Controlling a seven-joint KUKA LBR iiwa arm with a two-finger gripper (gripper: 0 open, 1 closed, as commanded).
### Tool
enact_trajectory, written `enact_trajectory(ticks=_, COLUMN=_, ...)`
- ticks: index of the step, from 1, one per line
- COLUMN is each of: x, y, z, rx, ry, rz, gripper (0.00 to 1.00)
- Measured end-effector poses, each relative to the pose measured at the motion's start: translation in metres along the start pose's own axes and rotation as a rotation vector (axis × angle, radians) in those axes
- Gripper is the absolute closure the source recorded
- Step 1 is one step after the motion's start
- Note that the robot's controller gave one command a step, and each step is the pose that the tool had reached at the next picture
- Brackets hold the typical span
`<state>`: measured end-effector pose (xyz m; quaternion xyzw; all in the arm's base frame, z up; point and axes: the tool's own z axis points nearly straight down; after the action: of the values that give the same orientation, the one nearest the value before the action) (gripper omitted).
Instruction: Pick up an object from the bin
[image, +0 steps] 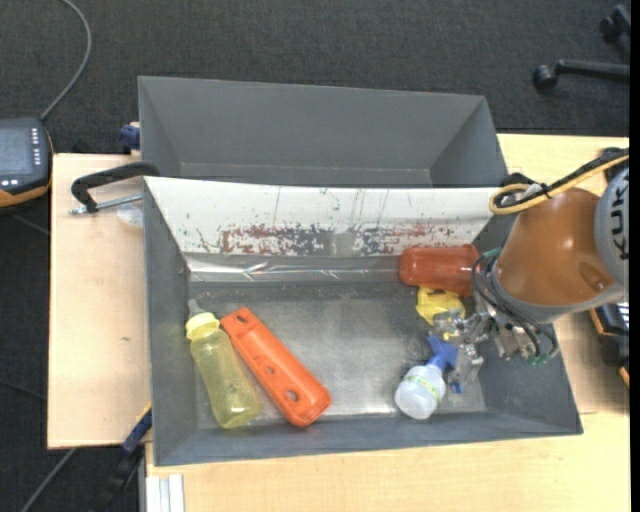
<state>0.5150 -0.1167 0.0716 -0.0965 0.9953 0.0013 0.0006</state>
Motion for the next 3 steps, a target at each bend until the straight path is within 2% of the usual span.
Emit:
enact_trajectory(ticks=1, x=-0.0072, y=-0.0165, z=-0.0053, rx=0.001, ry=-0.006, rz=-0.017, gripper=1.0)
enact_trajectory(ticks=3, x=-0.0071, y=-0.0164, z=-0.0053, rx=0.001, ry=-0.005, rz=-0.017, gripper=1.0)
